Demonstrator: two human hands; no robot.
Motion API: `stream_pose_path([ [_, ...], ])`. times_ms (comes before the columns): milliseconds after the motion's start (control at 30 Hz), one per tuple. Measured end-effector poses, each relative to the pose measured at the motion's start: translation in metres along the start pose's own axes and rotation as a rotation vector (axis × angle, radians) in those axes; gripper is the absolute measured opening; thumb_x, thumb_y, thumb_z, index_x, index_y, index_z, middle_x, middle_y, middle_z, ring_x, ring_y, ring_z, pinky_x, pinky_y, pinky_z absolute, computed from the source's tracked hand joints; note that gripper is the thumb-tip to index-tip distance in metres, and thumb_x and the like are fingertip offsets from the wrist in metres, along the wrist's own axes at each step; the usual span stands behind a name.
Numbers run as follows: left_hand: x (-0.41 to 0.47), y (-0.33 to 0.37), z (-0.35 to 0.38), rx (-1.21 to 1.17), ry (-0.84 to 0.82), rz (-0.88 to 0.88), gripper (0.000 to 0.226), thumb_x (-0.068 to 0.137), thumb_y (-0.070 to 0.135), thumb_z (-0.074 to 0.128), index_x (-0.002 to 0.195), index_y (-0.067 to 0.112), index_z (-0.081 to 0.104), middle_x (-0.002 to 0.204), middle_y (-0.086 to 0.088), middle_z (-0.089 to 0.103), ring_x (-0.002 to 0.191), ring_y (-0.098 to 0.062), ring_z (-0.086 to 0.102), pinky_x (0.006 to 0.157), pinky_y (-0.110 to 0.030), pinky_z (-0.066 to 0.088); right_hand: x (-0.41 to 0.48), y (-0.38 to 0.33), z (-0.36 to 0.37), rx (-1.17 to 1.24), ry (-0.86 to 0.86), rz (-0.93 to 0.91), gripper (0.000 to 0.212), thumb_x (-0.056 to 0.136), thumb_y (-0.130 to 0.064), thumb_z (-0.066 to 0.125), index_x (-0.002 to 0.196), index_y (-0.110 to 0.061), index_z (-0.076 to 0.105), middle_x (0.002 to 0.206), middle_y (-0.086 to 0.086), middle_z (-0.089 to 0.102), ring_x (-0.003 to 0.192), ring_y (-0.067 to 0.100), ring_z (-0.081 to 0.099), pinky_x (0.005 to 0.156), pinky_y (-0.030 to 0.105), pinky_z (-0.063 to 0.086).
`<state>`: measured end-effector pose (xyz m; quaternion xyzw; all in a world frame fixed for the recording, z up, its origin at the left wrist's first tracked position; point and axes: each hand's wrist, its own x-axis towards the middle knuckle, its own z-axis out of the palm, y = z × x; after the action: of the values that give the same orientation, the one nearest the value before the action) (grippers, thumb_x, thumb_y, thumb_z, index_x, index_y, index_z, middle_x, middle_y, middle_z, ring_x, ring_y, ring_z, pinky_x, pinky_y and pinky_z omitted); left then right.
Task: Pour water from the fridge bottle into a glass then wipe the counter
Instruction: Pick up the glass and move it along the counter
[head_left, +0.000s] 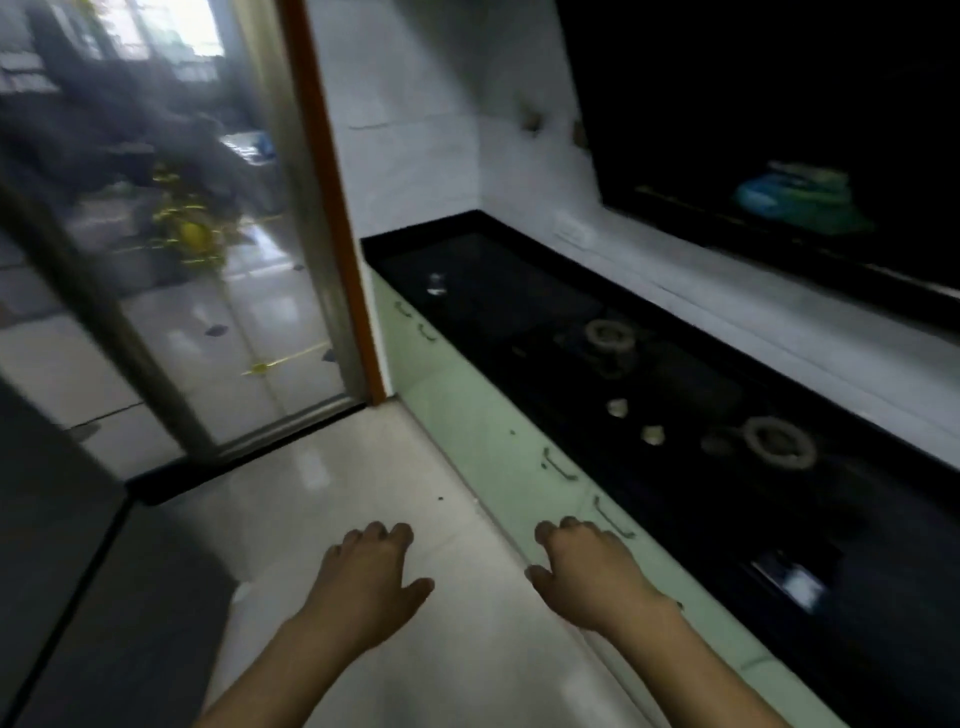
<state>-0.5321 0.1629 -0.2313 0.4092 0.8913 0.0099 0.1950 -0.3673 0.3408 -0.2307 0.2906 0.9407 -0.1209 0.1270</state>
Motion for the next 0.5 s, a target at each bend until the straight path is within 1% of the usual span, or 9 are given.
stream_pose_path([
  [100,0.026,0.086,0.01,0.057,-0.036,0.12,0.06,0.094,0.06,0.05,0.141,0.025,0.044,0.134,-0.003,0.054,0.123,-0.024,0.051,0.098,-0.036,0.042,-0.028,0.077,0.005,0.069,0.004,0.113,0.044,0.097,-0.046,0.048,0.13,-0.017,0.051,0.124,0.009,0.058,0.115,0.028,0.055,0.092,0.036,0.044],
  [233,0.056,0.177,0.02,0.11,-0.08,0.282,0.06,0.094,0.06,0.05,0.142,0.024,0.043,0.133,-0.002,0.054,0.124,-0.024,0.049,0.098,-0.035,0.04,-0.059,0.155,0.015,0.12,0.003,0.264,0.044,0.099,-0.046,0.047,0.131,-0.017,0.049,0.127,0.01,0.056,0.118,0.03,0.053,0.094,0.038,0.042],
  [333,0.078,0.234,0.029,0.158,-0.11,0.405,0.057,0.094,0.058,0.05,0.139,0.024,0.044,0.131,-0.002,0.054,0.123,-0.023,0.048,0.098,-0.035,0.039,-0.079,0.203,0.023,0.173,0.009,0.391,0.046,0.098,-0.046,0.048,0.135,-0.019,0.047,0.129,0.009,0.055,0.119,0.031,0.053,0.096,0.039,0.042],
  [500,0.114,0.318,0.05,0.219,-0.173,0.617,0.062,0.093,0.058,0.052,0.144,0.026,0.042,0.138,-0.002,0.05,0.127,-0.024,0.046,0.103,-0.036,0.04,-0.114,0.266,0.036,0.29,0.023,0.608,0.039,0.096,-0.045,0.05,0.128,-0.022,0.052,0.124,0.006,0.058,0.114,0.028,0.056,0.092,0.035,0.044],
])
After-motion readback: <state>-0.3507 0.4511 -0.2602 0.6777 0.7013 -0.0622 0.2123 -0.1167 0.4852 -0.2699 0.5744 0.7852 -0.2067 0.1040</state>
